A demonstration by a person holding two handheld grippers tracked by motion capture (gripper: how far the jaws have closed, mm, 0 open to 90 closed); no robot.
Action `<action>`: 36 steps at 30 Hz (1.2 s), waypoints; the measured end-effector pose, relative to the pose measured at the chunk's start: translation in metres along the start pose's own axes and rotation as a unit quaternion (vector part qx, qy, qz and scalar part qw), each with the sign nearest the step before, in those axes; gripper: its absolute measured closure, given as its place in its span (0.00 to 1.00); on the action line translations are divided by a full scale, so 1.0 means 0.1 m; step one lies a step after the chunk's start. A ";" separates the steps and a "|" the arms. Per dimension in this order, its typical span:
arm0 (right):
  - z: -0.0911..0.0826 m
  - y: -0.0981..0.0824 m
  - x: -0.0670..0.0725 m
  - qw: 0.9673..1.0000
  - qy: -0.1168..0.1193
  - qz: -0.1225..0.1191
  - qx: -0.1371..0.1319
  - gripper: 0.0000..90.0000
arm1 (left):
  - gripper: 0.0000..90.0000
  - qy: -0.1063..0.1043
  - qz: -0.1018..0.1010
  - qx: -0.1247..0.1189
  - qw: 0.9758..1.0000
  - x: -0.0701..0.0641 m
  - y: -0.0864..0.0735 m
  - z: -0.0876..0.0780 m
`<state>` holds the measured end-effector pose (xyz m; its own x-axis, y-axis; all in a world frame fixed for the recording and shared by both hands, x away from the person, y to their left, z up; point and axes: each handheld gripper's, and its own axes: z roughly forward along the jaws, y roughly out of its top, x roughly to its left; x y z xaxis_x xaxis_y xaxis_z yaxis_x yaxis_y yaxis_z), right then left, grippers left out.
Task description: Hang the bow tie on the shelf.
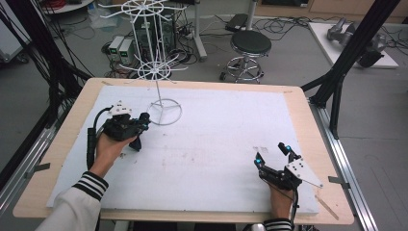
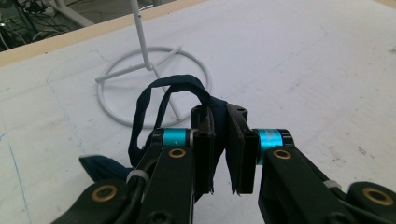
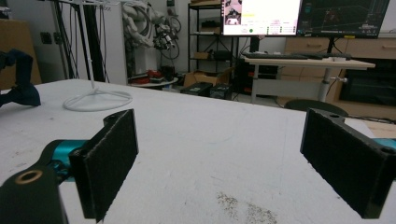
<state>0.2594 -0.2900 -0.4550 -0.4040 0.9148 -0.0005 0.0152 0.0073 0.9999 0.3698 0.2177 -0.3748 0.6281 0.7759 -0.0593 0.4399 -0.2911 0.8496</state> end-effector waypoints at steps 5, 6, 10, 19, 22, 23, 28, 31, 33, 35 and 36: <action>0.00 0.00 0.00 1.000 0.000 -0.001 0.000 0.11 | 0.91 0.004 -0.017 -0.027 0.999 0.08 0.00 -0.10; 0.00 0.00 0.00 1.000 -0.001 -0.002 0.001 0.11 | 0.91 0.004 -0.020 -0.032 0.999 0.10 0.00 -0.12; 0.00 0.00 0.00 1.000 -0.001 -0.002 0.001 0.11 | 0.91 0.012 -0.033 -0.049 0.998 0.17 0.01 -0.21; 0.00 0.00 0.00 1.000 -0.001 -0.001 0.002 0.11 | 0.91 0.035 -0.060 -0.089 0.994 0.34 0.08 -0.42; 0.00 0.00 0.00 1.000 -0.001 -0.001 0.002 0.11 | 0.91 0.040 -0.066 -0.096 0.992 0.37 0.12 -0.47; 0.00 0.00 0.00 1.000 -0.001 -0.001 0.002 0.11 | 0.91 0.043 -0.065 -0.094 0.993 0.38 0.13 -0.49; 0.00 0.00 0.00 1.000 0.000 -0.003 0.002 0.12 | 0.91 0.048 -0.064 -0.108 0.991 0.41 0.19 -0.56; 0.00 0.00 0.00 1.000 0.000 -0.003 0.002 0.11 | 0.91 0.047 -0.064 -0.113 0.990 0.43 0.22 -0.60; 0.01 0.00 0.00 1.000 -0.001 -0.003 0.002 0.12 | 0.91 0.050 -0.065 -0.118 0.990 0.45 0.26 -0.62; 0.00 0.00 0.00 1.000 0.000 -0.002 0.005 0.11 | 0.91 0.053 -0.062 -0.118 0.990 0.46 0.27 -0.63; 0.00 0.00 0.01 1.000 0.000 -0.001 0.006 0.11 | 0.91 0.055 -0.061 -0.118 0.990 0.46 0.28 -0.64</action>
<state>0.2594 -0.2892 -0.4548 -0.4036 0.9149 -0.0026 0.0247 0.0137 0.9996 0.3704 0.2813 -0.3205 0.4996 0.8574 -0.1234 0.3379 -0.0617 0.9392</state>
